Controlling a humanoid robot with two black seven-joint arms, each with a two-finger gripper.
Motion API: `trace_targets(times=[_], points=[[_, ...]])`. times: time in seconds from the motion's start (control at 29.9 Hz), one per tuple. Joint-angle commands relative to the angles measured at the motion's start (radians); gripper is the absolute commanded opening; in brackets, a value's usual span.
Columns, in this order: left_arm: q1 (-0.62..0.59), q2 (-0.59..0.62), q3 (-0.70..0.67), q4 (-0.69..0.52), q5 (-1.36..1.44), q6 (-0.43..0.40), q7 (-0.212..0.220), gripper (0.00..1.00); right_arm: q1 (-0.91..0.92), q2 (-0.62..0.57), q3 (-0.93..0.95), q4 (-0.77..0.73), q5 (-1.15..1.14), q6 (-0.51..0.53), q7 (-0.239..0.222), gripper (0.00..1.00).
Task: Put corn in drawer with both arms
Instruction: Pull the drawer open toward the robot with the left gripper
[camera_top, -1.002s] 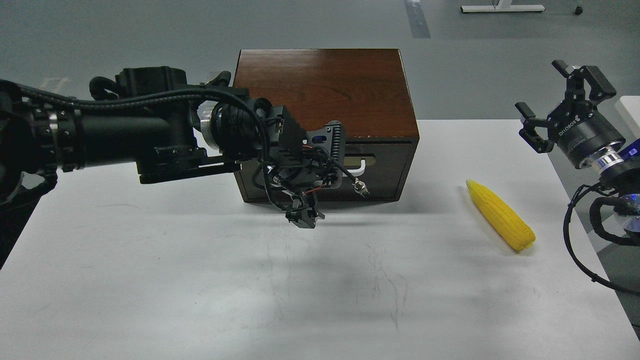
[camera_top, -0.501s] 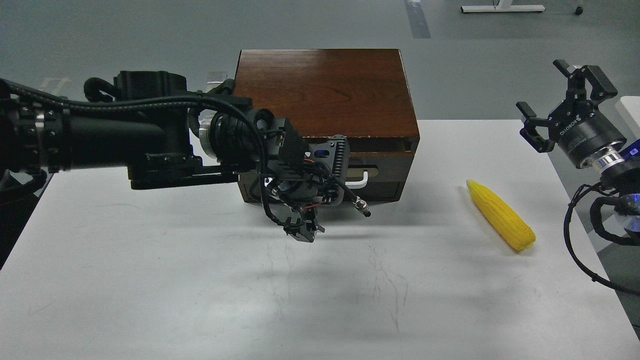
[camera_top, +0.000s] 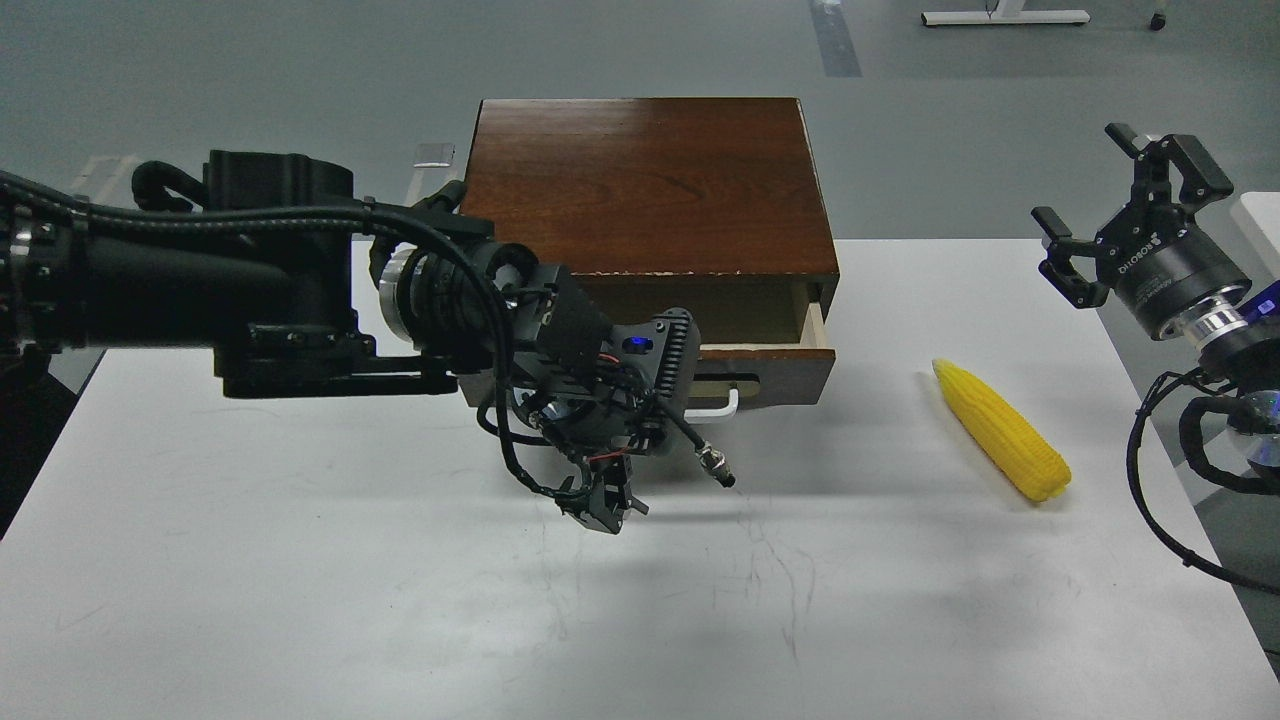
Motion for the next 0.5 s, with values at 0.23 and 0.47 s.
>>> trace_targets(times=[0.23, 0.47], points=[[-0.004, 0.029, -0.017, -0.052, 0.005, 0.000, 0.000, 0.98, 0.000, -0.001, 0.001, 0.000, 0.000, 0.000, 0.000, 1.00], [-0.063, 0.108, -0.141, -0.105, -0.075, 0.000, 0.000, 0.98, -0.002, -0.003, 0.001, 0.002, 0.000, 0.000, 0.000, 1.00]])
